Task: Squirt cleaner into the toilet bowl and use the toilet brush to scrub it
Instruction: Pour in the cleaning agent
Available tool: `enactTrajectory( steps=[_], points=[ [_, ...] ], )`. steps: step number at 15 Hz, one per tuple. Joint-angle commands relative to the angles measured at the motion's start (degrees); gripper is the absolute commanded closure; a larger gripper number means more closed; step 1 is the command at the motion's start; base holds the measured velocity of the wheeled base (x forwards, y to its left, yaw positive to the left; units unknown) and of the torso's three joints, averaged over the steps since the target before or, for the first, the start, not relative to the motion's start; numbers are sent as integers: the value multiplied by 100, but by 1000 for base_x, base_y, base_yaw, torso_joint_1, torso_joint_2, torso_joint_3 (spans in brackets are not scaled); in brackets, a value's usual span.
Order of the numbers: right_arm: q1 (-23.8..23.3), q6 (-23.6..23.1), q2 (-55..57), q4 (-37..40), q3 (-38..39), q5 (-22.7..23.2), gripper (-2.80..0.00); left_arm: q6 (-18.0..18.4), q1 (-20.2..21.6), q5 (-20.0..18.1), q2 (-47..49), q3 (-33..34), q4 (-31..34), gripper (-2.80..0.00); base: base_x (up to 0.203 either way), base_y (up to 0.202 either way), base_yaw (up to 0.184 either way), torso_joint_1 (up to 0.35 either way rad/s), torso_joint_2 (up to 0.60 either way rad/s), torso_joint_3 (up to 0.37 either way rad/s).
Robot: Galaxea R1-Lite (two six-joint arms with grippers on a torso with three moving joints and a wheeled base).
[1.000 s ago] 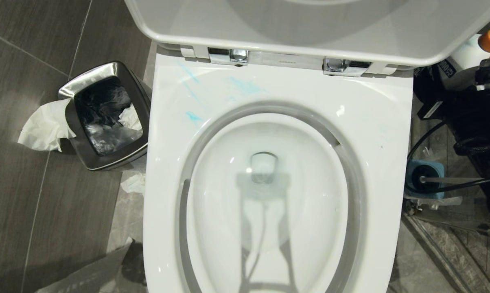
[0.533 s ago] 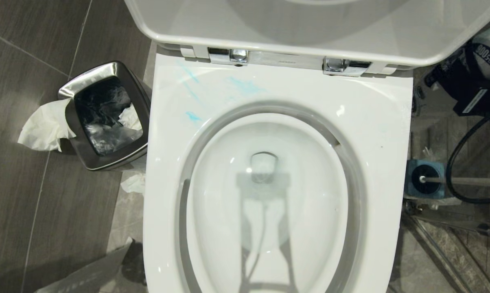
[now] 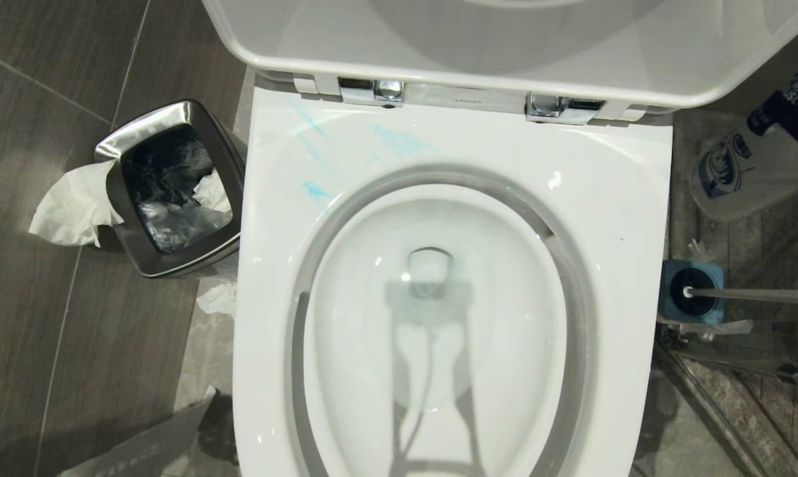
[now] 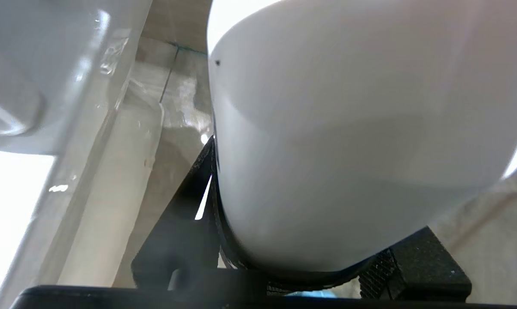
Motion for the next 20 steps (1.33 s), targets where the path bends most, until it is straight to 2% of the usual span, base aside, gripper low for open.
enactTrajectory(
  steps=[1, 5, 10, 15, 20],
  points=[
    [0, -12, -478, 415, -205, -163, 0, 1, 1, 0, 9, 9, 2, 0, 0, 0, 0, 0, 0, 0],
    [-3, -72, -705, 482, -282, -501, 0, 1, 1, 0, 9, 2, 2, 0, 0, 0, 0, 0, 0, 0],
    [-3, -142, -1152, 1415, -784, -679, 0, 6, 1, -4, 9, 4, 2, 0, 0, 0, 0, 0, 0, 0],
    [-3, -142, -1551, 1870, -817, -777, 0, -9, 1, 36, 9, 9, 2, 0, 0, 0, 0, 0, 1, 7],
    [-3, -146, -1974, 2355, -817, -768, 0, -87, 1, 53, 9, 9, 2, 0, 0, 0, 0, 1, 2, 159]
  ],
)
